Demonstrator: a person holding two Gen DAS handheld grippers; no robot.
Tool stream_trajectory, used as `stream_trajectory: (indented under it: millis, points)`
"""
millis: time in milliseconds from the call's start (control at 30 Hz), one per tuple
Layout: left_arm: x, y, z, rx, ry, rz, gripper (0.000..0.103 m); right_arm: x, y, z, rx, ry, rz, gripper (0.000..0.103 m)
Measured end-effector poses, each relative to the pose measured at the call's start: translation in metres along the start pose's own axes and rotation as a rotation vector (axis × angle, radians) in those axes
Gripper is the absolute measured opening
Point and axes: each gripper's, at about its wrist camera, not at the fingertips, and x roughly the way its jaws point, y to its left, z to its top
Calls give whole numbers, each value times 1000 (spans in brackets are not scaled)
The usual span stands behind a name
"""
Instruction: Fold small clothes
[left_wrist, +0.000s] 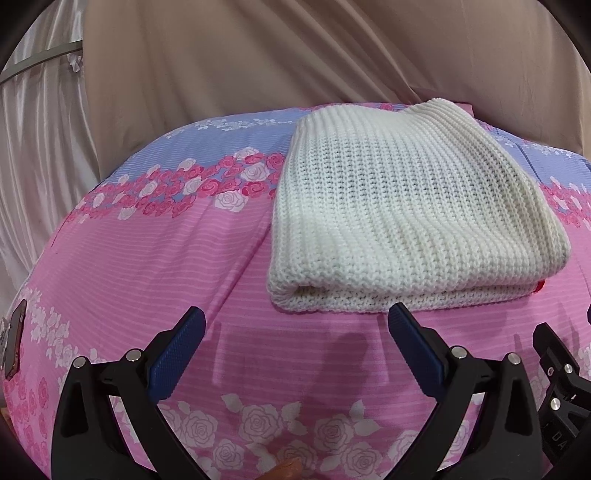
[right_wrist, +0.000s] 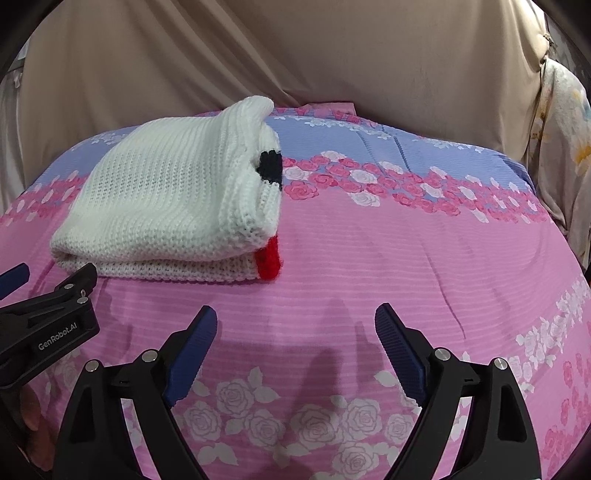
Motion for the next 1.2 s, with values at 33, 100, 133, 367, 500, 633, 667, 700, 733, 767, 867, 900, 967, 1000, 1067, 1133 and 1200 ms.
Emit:
stream_trajectory:
  millis: [33, 100, 133, 367, 500, 633, 667, 700, 733, 767, 867, 900, 967, 1000, 1067, 1133, 1200]
  points:
    - [0, 0, 0, -1, 1, 0, 97, 0, 0, 0, 0, 1, 2, 85]
    - [1, 1, 1, 0, 2, 2, 97, 1, 0, 0, 2, 3, 5, 85]
    - [1, 0, 1, 1, 2, 1, 97, 1, 0, 0, 2, 3, 6, 85]
    - [0, 0, 1, 7, 2, 12, 97, 1, 4, 0, -3, 3, 12, 85]
    - [0, -1, 0, 13, 0, 16, 97, 1, 5, 1, -7, 3, 16, 85]
    - [-1, -1, 1, 14, 1, 16, 97, 0, 8, 1, -9, 1, 13, 85]
    - [-1, -1, 1, 14, 2, 17, 97, 0, 7, 1, -8, 0, 13, 85]
    - [-1, -1, 0, 15, 2, 16, 97, 0, 7, 0, -6, 1, 12, 85]
    - [-1, -1, 0, 16, 2, 16, 97, 0, 7, 0, -4, 1, 11, 85]
    - [-1, -1, 0, 15, 2, 18, 97, 1, 7, 0, -3, 1, 10, 85]
    - [-1, -1, 0, 17, 4, 17, 97, 1, 8, 1, -6, 2, 8, 85]
    - [-1, -1, 0, 17, 4, 16, 97, 1, 8, 0, -6, 2, 7, 85]
    - [-1, -1, 0, 18, 5, 19, 97, 1, 8, 0, -5, 1, 6, 85]
    - [-1, -1, 0, 20, 5, 18, 97, 1, 7, 0, -6, 2, 7, 85]
    - [-1, -2, 0, 22, 4, 18, 97, 1, 7, 0, -5, 2, 8, 85]
    - [-1, -2, 1, 25, 3, 16, 97, 1, 7, 0, -5, 3, 8, 85]
    - [-1, -2, 1, 26, 3, 15, 97, 1, 8, 0, -7, 4, 9, 85]
